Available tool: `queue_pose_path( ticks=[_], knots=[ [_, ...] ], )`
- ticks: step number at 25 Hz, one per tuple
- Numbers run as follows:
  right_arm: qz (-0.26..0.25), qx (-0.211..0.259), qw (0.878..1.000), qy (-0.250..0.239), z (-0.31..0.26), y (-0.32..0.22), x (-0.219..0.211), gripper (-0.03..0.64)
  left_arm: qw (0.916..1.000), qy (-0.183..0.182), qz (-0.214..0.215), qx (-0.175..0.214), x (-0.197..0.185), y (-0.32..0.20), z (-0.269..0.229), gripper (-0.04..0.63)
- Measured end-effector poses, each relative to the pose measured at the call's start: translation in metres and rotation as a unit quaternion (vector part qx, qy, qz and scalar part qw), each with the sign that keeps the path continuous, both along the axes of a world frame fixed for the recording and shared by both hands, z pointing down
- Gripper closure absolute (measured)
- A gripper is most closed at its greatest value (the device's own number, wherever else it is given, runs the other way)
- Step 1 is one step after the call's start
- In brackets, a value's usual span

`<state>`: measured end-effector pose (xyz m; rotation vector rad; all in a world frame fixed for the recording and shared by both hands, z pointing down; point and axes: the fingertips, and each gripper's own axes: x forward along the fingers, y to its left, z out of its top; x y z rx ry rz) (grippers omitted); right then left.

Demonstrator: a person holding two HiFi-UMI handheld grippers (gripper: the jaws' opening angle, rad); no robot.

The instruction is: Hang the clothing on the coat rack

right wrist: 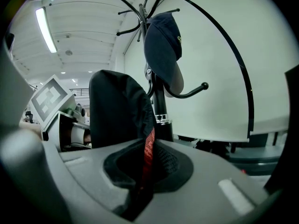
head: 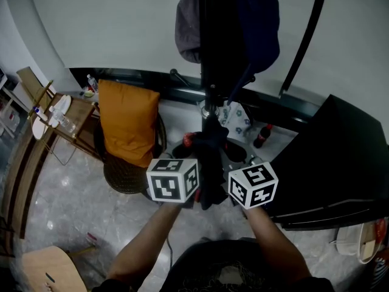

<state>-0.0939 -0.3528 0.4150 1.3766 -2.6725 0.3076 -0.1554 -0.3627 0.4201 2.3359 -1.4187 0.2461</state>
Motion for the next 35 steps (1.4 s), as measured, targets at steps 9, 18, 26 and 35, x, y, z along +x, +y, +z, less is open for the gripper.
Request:
queue_pose_path(
  ticks=[9, 18, 26, 35],
  knots=[
    [-0.005, -0.004, 1.000, 0.002, 0.006, 0.002, -0.001, 0.581, 1.0000, -0.001, 0.003, -0.002, 0.004, 0.000, 0.004, 0.569],
    [-0.011, -0.007, 1.000, -0.003, 0.012, 0.002, -0.004, 0.581, 1.0000, -0.004, 0.005, -0.004, 0.005, 0.000, 0.006, 0.569],
    [-0.014, -0.008, 1.000, 0.000, 0.015, 0.002, -0.007, 0.581, 0.9999, -0.004, 0.011, -0.005, 0.007, -0.001, 0.009, 0.568],
    [-0.015, -0.006, 1.000, 0.001, 0.017, 0.003, -0.007, 0.581, 0.9999, -0.004, 0.015, -0.004, 0.008, 0.000, 0.010, 0.568]
  ],
)
